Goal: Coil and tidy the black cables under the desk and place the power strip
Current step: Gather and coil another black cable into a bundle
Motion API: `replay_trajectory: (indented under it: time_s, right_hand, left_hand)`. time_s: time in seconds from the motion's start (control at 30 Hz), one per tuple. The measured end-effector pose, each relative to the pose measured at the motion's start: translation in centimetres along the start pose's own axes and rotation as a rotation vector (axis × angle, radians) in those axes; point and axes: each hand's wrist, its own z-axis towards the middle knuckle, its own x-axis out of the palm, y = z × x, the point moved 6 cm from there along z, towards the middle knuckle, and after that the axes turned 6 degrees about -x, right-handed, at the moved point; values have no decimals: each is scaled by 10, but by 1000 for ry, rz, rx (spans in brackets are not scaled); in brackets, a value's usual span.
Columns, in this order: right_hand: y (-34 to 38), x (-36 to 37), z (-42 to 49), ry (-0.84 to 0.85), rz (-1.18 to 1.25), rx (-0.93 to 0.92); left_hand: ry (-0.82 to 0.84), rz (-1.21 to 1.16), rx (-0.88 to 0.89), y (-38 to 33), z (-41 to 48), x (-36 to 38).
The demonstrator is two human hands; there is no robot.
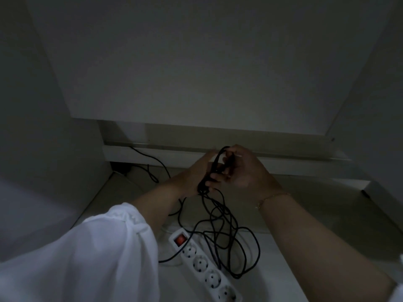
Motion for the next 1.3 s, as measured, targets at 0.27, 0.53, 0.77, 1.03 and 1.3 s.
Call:
replay_trajectory:
  time_s: [0.27, 0.53, 0.77, 1.03, 1.3]
  right_hand:
    - [-6, 4, 3, -47, -215, 11]
    - [-1, -2, 3, -72, -128, 28]
    - [0, -4, 2, -35, -191, -26]
    - [1, 6, -3, -180, 189, 33]
    - [0, 10, -7, -156, 105, 42]
  left_hand:
    - [-193, -10, 95, 1, 1, -19]
    - [-182, 140, 98, -2, -3, -27]
    - [-94, 331, 55, 3, -11, -19]
    - [-57, 275, 52, -5, -13, -5]
    - [-132, 252, 62, -8, -11, -9]
